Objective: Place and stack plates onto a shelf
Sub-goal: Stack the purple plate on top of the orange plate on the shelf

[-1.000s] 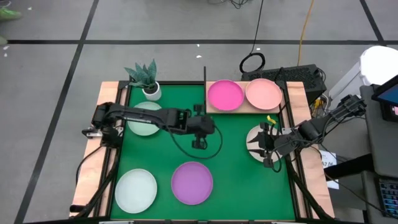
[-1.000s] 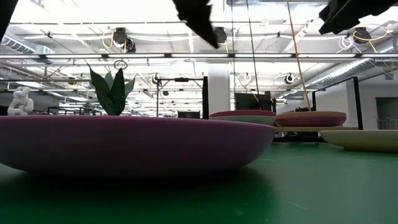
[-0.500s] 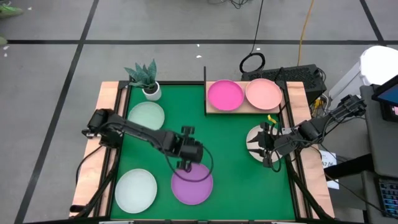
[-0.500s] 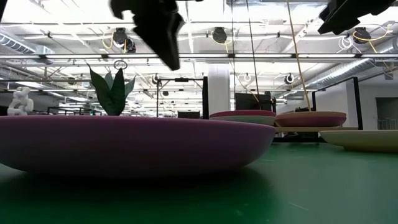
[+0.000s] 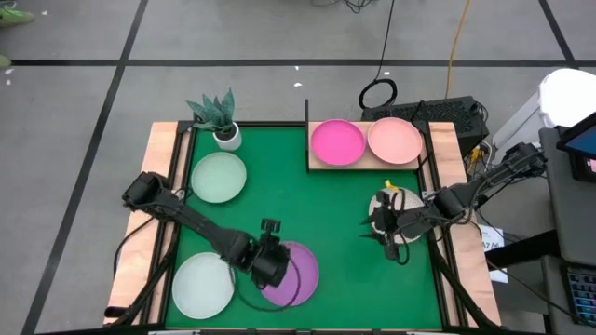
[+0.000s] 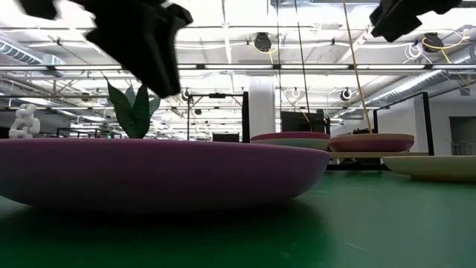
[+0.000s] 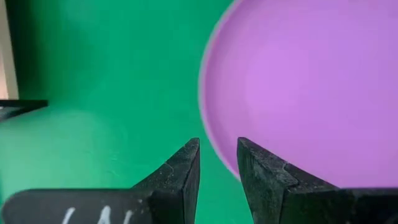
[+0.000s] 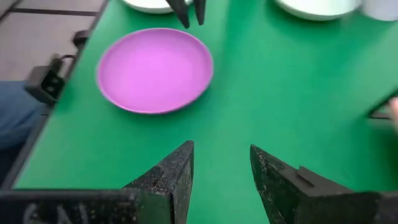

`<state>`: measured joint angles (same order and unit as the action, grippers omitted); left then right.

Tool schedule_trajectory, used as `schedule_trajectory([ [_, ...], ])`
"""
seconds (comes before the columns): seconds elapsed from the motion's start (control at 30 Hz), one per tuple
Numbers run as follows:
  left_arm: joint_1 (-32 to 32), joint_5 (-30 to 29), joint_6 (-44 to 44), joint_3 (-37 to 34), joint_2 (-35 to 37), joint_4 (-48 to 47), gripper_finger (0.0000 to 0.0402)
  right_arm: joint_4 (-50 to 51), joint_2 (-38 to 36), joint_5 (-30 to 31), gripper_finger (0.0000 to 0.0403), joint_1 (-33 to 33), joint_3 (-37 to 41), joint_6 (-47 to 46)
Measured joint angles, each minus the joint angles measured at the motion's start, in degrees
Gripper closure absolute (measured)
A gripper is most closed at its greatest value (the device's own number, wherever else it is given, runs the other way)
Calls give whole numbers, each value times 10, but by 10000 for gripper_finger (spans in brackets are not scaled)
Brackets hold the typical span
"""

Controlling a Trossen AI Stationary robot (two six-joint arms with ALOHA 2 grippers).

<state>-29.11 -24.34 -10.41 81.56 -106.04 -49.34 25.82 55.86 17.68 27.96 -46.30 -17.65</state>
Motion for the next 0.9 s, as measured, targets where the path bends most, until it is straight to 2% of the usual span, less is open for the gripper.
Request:
schedule_trajectory([
  [0.13,-26,-14,-13,-9,12,-1,289,-40,56,-33,261,-8,-24,42],
  [0.37,-57,-59,-53,-45,80,13,289,-56,181,-76,261,-13,-102,105],
  [0.57,-71,-88,-59,-143,153,101,289,-84,293,-157,261,-13,-170,179],
  [0.77,-65,-92,-63,-245,222,178,289,-116,395,-174,261,-13,-222,258],
  [0.9,-62,-93,-64,-276,250,209,289,-127,453,-198,261,-9,-254,296],
])
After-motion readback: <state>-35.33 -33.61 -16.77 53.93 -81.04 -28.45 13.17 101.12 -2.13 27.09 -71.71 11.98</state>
